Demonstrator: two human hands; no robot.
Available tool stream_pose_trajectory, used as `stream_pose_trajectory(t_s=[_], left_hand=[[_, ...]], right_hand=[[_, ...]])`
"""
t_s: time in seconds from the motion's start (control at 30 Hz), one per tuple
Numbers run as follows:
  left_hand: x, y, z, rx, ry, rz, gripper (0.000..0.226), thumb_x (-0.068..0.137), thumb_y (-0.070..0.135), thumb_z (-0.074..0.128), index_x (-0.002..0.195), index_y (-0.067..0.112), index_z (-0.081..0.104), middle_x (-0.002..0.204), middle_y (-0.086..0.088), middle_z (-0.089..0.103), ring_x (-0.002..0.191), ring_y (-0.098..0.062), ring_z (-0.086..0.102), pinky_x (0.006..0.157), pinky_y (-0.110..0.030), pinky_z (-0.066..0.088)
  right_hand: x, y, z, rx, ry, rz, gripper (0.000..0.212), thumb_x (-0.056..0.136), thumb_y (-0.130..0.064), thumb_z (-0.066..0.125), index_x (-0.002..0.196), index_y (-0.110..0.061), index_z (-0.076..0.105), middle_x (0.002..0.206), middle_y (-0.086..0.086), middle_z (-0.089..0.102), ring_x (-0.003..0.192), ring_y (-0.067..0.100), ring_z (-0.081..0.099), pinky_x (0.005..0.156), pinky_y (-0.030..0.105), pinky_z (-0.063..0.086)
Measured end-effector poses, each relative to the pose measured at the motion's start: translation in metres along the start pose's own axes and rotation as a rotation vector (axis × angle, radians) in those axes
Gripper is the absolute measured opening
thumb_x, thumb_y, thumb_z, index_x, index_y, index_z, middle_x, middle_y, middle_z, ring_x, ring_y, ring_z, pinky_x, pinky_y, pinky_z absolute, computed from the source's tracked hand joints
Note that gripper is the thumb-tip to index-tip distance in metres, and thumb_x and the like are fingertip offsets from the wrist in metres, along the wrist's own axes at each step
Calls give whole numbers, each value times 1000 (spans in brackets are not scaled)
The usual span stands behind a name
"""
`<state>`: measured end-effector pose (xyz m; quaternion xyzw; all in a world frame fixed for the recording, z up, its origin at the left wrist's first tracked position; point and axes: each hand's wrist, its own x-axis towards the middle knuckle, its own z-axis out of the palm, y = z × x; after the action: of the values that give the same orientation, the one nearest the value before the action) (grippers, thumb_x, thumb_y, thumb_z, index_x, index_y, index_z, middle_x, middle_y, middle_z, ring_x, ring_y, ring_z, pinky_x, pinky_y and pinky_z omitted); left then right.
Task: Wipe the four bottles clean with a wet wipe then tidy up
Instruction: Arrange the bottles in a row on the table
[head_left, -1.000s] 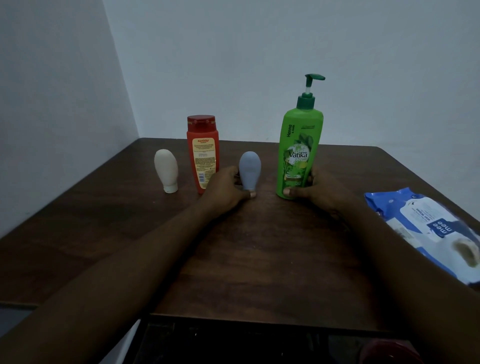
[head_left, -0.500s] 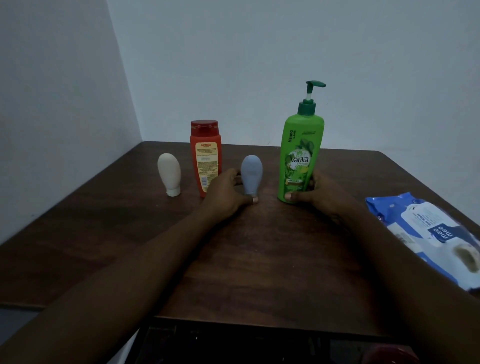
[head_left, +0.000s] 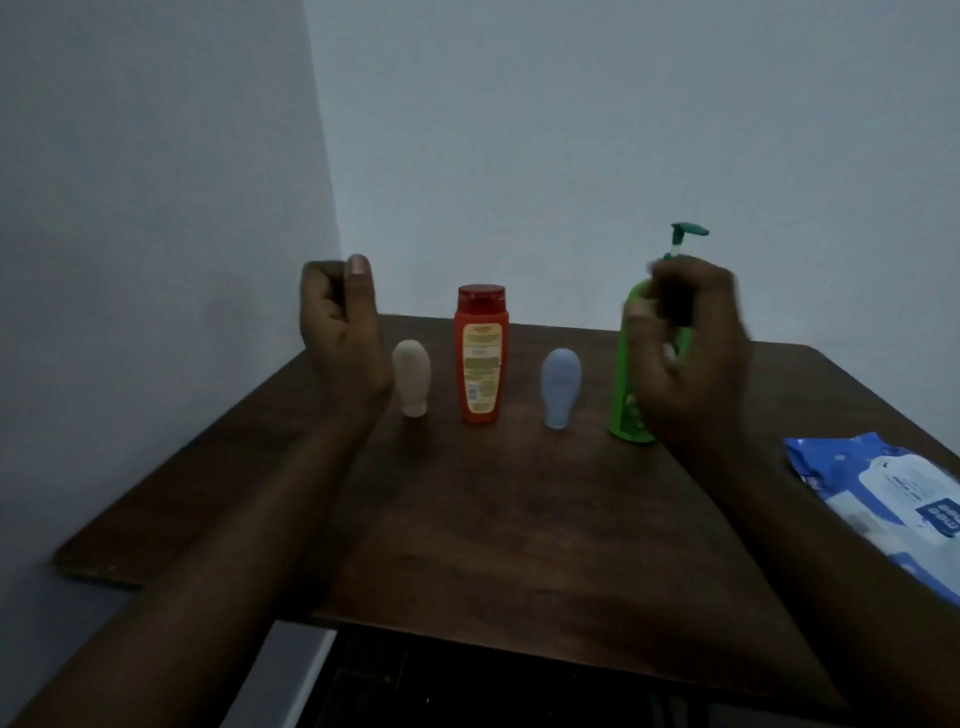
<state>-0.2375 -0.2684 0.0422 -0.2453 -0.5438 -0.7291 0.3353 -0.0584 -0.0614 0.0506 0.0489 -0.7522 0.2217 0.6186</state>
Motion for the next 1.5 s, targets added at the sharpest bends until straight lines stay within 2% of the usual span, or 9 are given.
stream_pose_trajectory(t_s=[0.1,0.17,0.3,0.37,0.43,0.6,0.7,0.93,1.5], left_hand=[[7,-41,-24,26,-36,-170,34,91,46,68,110,21,57,105,-1,62,96,-10,61,87,-39,55],[-1,-61,-38,70,-157,-331,57,84,49,74,130,21,55,126,1,63,116,-10,62,99,-32,55],[-6,-79,-49,184,-470,-588,82,84,43,84,153,32,41,155,3,49,139,-16,49,114,-42,46],[-5,-87,-50,240,-608,-686,97,76,42,91,155,32,37,159,1,47,143,-20,47,116,-48,45],[-5,-91,-49,321,-703,-715,100,72,37,94,154,30,37,158,-2,49,141,-22,50,114,-50,46],[-5,-99,-45,449,-821,-667,83,79,26,90,149,23,47,141,4,60,127,-17,58,100,-36,51],[-2,-107,-44,504,-852,-665,75,79,24,90,145,21,54,140,1,65,129,-19,60,109,-42,49],[9,-117,-46,527,-910,-691,66,73,24,94,133,24,66,125,5,73,122,-15,65,111,-46,49],[6,-117,-40,513,-924,-666,75,78,17,89,145,22,55,137,1,67,128,-16,59,110,-40,47]], right_hand=[[-1,-31,67,144,-173,415,51,95,-18,67,140,-21,43,126,-1,58,84,13,63,73,28,54],[-3,-25,105,149,-312,693,70,94,-24,70,151,-27,31,137,-7,53,104,12,62,85,31,53],[-24,-10,144,74,-428,846,73,89,-25,74,149,-25,31,138,2,61,123,23,62,98,48,57],[-41,-3,150,60,-459,914,62,90,-21,73,142,-26,38,134,1,61,116,24,66,88,45,61],[-55,2,149,93,-530,987,58,93,-18,70,141,-27,38,122,-3,62,94,22,71,62,30,59],[-63,14,152,70,-651,990,53,95,-19,69,140,-25,41,113,-4,63,70,18,72,47,23,51],[-63,18,154,71,-656,994,55,94,-18,70,141,-23,42,117,-4,64,62,13,69,42,20,47],[-62,29,157,56,-645,1034,53,93,-16,72,139,-22,45,91,-11,57,64,14,68,50,26,55],[-64,30,162,68,-637,1007,57,93,-17,72,142,-22,44,125,-1,63,60,13,66,44,22,50]])
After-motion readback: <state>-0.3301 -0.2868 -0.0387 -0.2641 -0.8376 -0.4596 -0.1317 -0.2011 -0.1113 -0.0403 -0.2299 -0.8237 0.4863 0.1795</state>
